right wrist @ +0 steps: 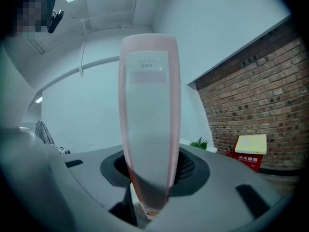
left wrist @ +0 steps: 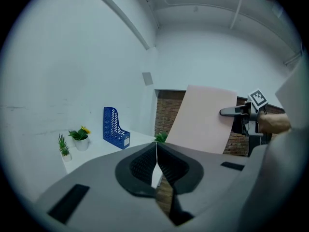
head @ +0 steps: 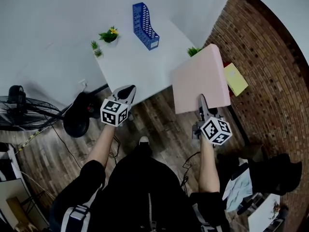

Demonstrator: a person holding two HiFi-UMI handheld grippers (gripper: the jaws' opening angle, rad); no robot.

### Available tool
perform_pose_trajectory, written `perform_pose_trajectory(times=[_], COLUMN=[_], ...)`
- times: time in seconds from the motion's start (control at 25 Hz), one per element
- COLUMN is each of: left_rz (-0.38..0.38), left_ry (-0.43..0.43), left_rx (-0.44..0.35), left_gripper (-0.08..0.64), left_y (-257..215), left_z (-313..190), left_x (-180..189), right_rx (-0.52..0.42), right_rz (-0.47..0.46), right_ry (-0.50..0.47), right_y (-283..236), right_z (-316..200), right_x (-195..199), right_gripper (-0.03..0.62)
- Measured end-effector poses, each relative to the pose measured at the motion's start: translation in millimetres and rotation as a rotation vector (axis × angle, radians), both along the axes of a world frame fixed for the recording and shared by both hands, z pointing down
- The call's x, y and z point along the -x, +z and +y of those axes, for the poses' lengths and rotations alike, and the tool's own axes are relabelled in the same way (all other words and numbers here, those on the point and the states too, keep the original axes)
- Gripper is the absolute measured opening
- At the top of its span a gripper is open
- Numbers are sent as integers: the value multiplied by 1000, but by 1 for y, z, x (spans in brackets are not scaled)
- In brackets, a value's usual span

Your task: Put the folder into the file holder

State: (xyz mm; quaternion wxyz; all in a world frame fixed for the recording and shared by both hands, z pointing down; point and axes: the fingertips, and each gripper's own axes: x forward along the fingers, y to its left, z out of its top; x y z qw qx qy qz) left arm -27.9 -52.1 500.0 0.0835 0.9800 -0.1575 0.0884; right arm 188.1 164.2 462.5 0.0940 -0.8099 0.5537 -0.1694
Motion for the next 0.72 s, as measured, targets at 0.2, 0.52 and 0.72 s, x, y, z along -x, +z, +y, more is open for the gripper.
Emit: perform_pose_trajectory(times=[0.2,0.52,0.72], left_rz=[2,-13,-30], left_ry=[-22,-70,-144], left_rx=[-3,-17,-13], left_gripper=[25,25,25], left_y=[-4,-6,-2], left_z=[-51,-101,-138], left_x=[-26,-49,-57], right_rx=[-10,-43,-60], right_rz=[5,-14,-25], right_ry=[-33,-90,-159], right_y=[-8,-13,-17], right_z=[-56,-127,-183], right_x=[-28,-68,-92], right_gripper=[164,163,163])
